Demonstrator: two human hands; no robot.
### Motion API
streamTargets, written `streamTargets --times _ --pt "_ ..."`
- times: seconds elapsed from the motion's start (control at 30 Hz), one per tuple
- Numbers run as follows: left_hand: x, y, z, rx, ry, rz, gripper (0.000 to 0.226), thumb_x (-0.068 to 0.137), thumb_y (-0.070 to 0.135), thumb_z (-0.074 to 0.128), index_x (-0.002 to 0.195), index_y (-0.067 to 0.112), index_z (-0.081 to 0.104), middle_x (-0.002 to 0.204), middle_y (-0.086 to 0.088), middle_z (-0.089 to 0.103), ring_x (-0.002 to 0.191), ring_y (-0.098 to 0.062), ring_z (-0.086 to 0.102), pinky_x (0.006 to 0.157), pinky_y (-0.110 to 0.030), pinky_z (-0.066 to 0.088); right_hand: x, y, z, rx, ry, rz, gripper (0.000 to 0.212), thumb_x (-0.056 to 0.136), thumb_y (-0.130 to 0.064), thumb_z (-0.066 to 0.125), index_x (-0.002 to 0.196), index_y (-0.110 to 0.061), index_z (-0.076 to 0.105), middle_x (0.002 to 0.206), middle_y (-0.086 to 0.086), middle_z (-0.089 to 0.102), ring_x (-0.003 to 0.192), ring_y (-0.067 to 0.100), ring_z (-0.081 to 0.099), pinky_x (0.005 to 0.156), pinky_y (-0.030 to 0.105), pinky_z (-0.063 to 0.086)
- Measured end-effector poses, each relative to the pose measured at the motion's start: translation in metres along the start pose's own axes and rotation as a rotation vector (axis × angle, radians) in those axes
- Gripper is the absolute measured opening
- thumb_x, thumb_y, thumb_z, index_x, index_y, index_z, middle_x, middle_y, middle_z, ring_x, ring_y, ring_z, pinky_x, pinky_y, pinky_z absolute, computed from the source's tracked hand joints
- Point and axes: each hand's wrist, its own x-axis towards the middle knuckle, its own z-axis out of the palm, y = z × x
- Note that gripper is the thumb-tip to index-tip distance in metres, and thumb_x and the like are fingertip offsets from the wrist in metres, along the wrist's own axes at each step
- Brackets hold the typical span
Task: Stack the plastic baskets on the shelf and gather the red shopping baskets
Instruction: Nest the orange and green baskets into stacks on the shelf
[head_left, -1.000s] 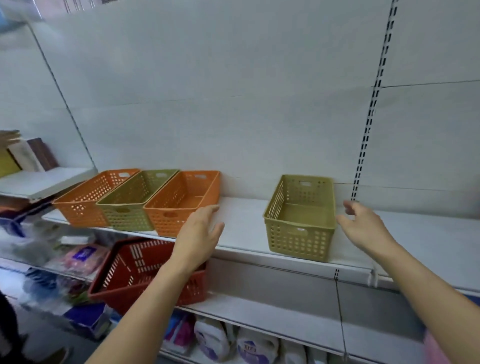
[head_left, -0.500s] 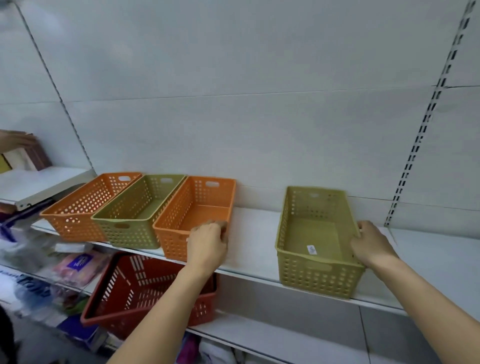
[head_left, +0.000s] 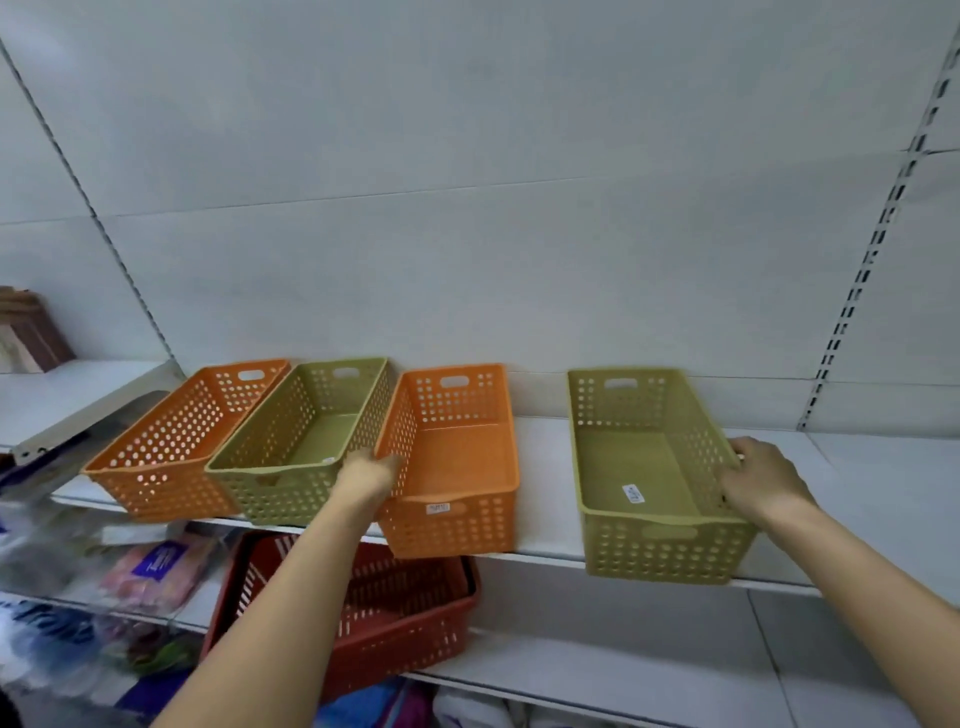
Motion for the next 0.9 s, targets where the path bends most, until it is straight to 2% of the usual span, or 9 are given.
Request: streamTargets --times 0.07,0.2,0.33,0.4,0.47,0.57,0.73,0.8,0.9 --pt "0.017 -0.012 0.000 -0.048 -0.053 -0.008 0.024 0.086 0.014 0.054 0.106 0.008 0.066 0.101 -0.019 0.071 0.085 -0.036 0.069 0.080 -0.050 0.058 -0.004 0.000 0.001 0.029 0.039 0.023 0.030 0.087 -0.014 0.048 0.114 -0.018 0.060 0.095 0.010 0.062 0.084 0.033 0.061 0.076 0.039 0.052" --pt "0.030 -0.030 0.010 -0.064 -0.059 0.091 0.039 0.074 0.016 0.052 0.109 0.012 0.067 0.096 -0.018 0.073 0.082 -0.037 0.070 0.071 -0.053 0.060 -0.019 0.007 0.002 0.065 0.106 0.042 0.027 0.086 -0.014 0.046 0.109 -0.020 0.061 0.094 0.009 0.063 0.083 0.033 0.060 0.074 0.038 0.051" --pt "-0.030 -0.020 0.017 -0.082 -0.048 0.153 0.034 0.076 0.024 0.051 0.107 0.023 0.066 0.096 -0.008 0.074 0.088 -0.032 0.069 0.087 -0.044 0.056 -0.039 0.027 -0.008 0.096 0.170 0.023 0.031 0.085 -0.016 0.050 0.112 -0.023 0.063 0.102 0.012 0.067 0.088 0.034 0.059 0.075 0.036 0.045" --pt "-0.054 -0.016 0.024 -0.120 -0.067 0.204 0.026 0.080 0.023 0.051 0.102 0.021 0.065 0.095 -0.008 0.074 0.088 -0.030 0.069 0.086 -0.044 0.055 -0.051 0.038 -0.021 0.101 0.197 0.030 0.034 0.082 -0.015 0.050 0.113 -0.024 0.064 0.102 0.011 0.069 0.091 0.034 0.060 0.078 0.038 0.047" --pt "-0.071 -0.013 0.034 -0.144 -0.091 0.241 0.026 0.077 0.026 0.050 0.097 0.021 0.066 0.094 -0.005 0.075 0.088 -0.028 0.069 0.086 -0.047 0.055 -0.062 0.051 -0.036 0.115 0.236 0.036 0.036 0.080 -0.014 0.049 0.112 -0.024 0.065 0.101 0.010 0.070 0.093 0.035 0.062 0.082 0.042 0.051" --pt "-0.086 -0.012 0.055 -0.181 -0.133 0.269 0.029 0.065 0.034 0.049 0.088 0.031 0.067 0.088 0.001 0.076 0.085 -0.027 0.071 0.084 -0.052 0.056 -0.078 0.072 -0.062 0.163 0.278 0.016 0.038 0.076 -0.020 0.049 0.109 -0.023 0.066 0.095 0.007 0.072 0.090 0.033 0.065 0.082 0.046 0.053" --pt "-0.170 0.022 0.089 -0.177 -0.189 0.335 0.029 0.068 0.030 0.047 0.089 0.031 0.066 0.088 0.003 0.075 0.087 -0.026 0.070 0.086 -0.052 0.054 -0.112 0.118 -0.130 0.219 0.341 -0.030 0.027 0.074 -0.021 0.049 0.094 -0.024 0.067 0.087 0.004 0.072 0.084 0.032 0.066 0.079 0.047 0.054" --pt "-0.203 0.033 0.112 -0.184 -0.213 0.353 0.028 0.069 0.032 0.047 0.090 0.037 0.066 0.091 0.005 0.075 0.088 -0.025 0.070 0.088 -0.050 0.054 -0.127 0.142 -0.167 0.227 0.375 -0.058 0.021 0.079 -0.016 0.051 0.091 -0.024 0.066 0.089 0.007 0.071 0.085 0.033 0.065 0.078 0.047 0.053" --pt "-0.259 0.052 0.157 -0.246 -0.260 0.381 0.027 0.071 0.032 0.048 0.088 0.041 0.066 0.096 0.004 0.075 0.092 -0.025 0.070 0.090 -0.051 0.053 -0.145 0.190 -0.229 0.242 0.415 -0.080 0.025 0.085 -0.004 0.051 0.098 -0.019 0.067 0.094 0.012 0.070 0.088 0.032 0.065 0.080 0.048 0.053"
